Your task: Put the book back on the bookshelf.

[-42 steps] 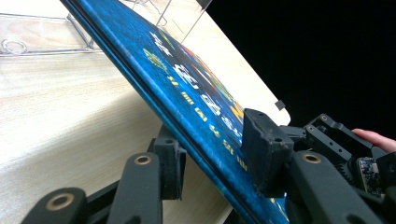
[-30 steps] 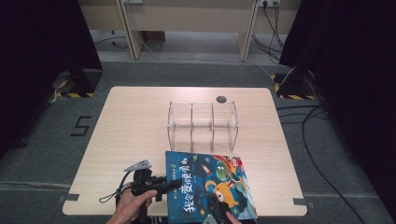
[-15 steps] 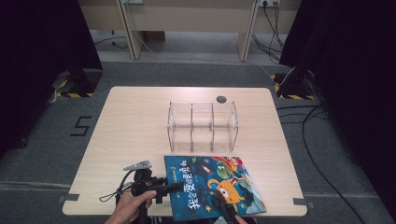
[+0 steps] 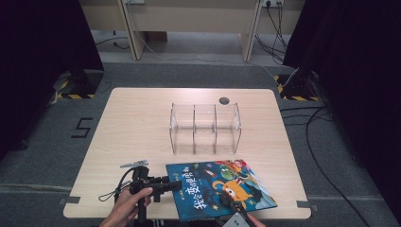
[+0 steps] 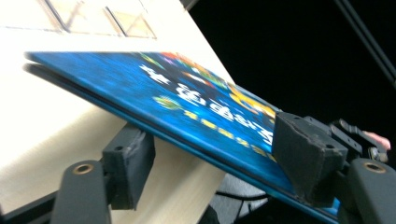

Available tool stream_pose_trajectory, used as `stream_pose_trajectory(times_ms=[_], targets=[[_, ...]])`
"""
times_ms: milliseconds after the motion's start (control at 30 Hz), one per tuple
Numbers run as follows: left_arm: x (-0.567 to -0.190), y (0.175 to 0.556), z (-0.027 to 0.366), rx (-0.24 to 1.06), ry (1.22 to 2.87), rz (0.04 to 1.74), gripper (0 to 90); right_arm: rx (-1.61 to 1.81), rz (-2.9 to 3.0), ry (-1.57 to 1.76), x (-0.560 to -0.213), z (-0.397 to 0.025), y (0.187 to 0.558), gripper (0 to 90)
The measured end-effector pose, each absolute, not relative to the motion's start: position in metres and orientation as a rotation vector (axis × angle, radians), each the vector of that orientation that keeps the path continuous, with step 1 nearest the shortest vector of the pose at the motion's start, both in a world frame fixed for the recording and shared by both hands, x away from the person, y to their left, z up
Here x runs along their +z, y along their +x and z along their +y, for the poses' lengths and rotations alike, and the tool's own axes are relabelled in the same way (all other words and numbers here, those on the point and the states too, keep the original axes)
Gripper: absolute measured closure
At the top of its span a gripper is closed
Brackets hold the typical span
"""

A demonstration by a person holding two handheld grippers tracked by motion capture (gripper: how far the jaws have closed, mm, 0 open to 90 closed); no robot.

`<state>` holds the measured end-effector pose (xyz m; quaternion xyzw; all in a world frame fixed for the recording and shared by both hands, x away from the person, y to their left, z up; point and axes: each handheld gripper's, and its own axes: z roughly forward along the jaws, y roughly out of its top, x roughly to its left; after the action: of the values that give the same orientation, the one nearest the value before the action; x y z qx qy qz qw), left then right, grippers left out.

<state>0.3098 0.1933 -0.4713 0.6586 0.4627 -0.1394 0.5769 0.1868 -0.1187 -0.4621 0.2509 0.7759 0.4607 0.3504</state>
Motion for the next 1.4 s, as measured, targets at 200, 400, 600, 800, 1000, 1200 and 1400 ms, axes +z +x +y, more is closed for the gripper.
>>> stream_pose_trajectory(times_ms=[200, 400, 600, 800, 1000, 1200, 1400], targets=[[-0.469, 0.313, 0.205, -0.269, 1.442, 1.112, 29.3, 1.242, 2.000, 0.682, -0.456, -0.126, 0.189, 57.3], [-0.466, 0.314, 0.212, -0.218, 1.402, 1.113, 29.2, 1.287, 1.992, 0.704, -0.452, -0.133, 0.191, 57.2], [-0.467, 0.317, 0.221, -0.122, 1.415, 1.149, 32.0, 1.382, 1.951, 0.764, -0.445, -0.147, 0.196, 57.3], [-0.476, 0.319, 0.215, -0.058, 1.545, 1.152, 31.4, 1.473, 1.910, 0.829, -0.438, -0.161, 0.200, 57.4], [-0.485, 0.322, 0.212, -0.003, 1.660, 1.149, 30.8, 1.552, 1.871, 0.880, -0.433, -0.176, 0.203, 57.4], [-0.494, 0.326, 0.206, 0.173, 1.879, 1.119, 29.9, 1.600, 1.842, 0.921, -0.429, -0.186, 0.206, 58.0], [-0.501, 0.326, 0.199, 0.283, 2.020, 1.070, 25.8, 1.673, 1.799, 0.983, -0.425, -0.201, 0.209, 58.2]])
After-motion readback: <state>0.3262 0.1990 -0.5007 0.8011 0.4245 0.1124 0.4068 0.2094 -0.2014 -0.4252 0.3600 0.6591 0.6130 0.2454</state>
